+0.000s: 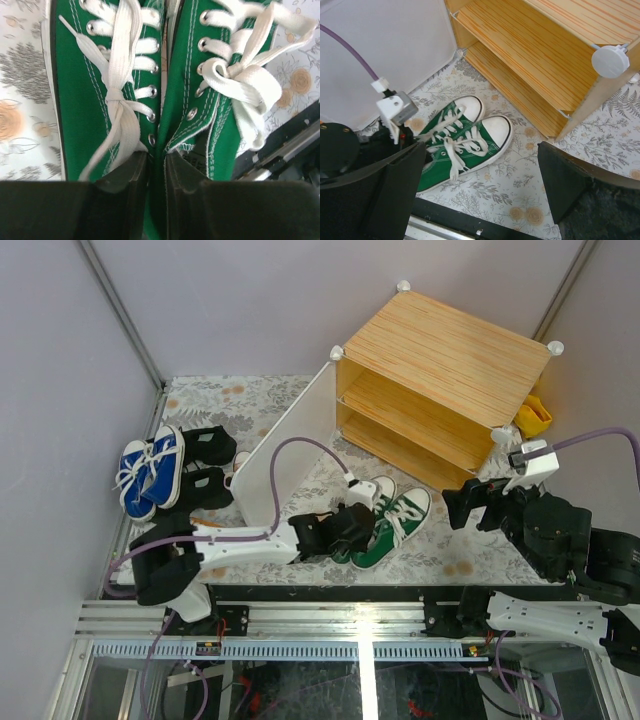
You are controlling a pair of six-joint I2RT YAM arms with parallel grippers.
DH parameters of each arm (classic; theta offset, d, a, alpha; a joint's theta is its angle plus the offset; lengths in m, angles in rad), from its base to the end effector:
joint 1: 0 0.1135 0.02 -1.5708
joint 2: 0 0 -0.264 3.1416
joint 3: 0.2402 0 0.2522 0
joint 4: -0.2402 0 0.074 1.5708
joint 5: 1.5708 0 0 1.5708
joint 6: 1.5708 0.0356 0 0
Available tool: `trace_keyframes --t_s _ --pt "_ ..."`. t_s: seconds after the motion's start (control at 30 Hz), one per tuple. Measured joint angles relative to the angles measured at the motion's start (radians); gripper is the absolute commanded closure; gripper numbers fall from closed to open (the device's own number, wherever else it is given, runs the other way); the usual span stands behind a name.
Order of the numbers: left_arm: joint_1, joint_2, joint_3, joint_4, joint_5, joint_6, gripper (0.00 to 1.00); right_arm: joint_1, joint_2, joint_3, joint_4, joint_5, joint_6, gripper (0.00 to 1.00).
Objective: Place and organize the shoes in the shoe cabinet
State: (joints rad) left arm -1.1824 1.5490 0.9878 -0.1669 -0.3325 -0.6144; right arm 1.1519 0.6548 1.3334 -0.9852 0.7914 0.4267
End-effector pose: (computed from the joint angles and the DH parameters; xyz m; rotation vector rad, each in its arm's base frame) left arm 0.1372 -0.3046 0.2262 0.4804 2.2658 -0.5685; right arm 0.0467 0.0427 0.4449 -0.1183 1.7974 0.3886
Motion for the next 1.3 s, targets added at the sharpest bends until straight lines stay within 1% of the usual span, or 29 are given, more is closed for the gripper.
trace_keyframes --t_s 0.07,0.13,0.17,0.2,0.23,0.33,0.4,0.67,0.77,0.97,1.1,1.3 --pt "0.000 0.051 -0.004 0.042 0.000 0.001 0.61 0.000 -0.004 -0.004 -0.001 -0.002 0.003 0.00" --pt "0.000 0.093 -0.004 0.086 -0.008 0.008 0.41 0.000 -0.006 -0.008 -0.002 -0.009 0.006 0.01" --pt "0.000 0.107 -0.004 0.101 -0.006 0.009 0.34 0.000 -0.006 -0.009 -0.002 -0.011 0.007 0.01" --pt "0.000 0.116 -0.004 0.109 -0.008 0.010 0.29 0.000 -0.006 -0.010 -0.002 -0.016 0.008 0.00" --pt "0.000 0.121 -0.004 0.122 -0.008 0.011 0.28 0.000 -0.007 -0.012 -0.002 -0.019 0.009 0.00" --pt "0.000 0.124 -0.004 0.143 -0.010 0.009 0.27 0.000 -0.012 -0.021 -0.001 -0.024 0.011 0.01" --pt "0.000 0.123 -0.004 0.146 -0.008 0.008 0.28 0.000 -0.018 -0.027 -0.001 -0.025 0.012 0.01" --pt "0.000 0.021 -0.063 0.137 0.004 -0.008 0.38 0.000 -0.040 -0.050 0.002 -0.025 0.014 0.01" --pt "-0.007 -0.005 -0.067 0.119 0.008 -0.018 0.39 0.000 -0.040 -0.057 0.003 -0.025 0.016 0.01" --pt "-0.021 -0.009 -0.074 0.053 0.007 -0.044 0.39 0.000 -0.040 -0.064 0.004 -0.025 0.019 0.01" --pt "-0.021 0.010 -0.074 0.018 0.006 -0.051 0.39 0.000 -0.043 -0.076 0.006 -0.025 0.022 0.00" --pt "-0.021 0.055 -0.068 0.013 0.011 -0.048 0.39 0.000 -0.044 -0.087 0.011 -0.025 0.024 0.01"
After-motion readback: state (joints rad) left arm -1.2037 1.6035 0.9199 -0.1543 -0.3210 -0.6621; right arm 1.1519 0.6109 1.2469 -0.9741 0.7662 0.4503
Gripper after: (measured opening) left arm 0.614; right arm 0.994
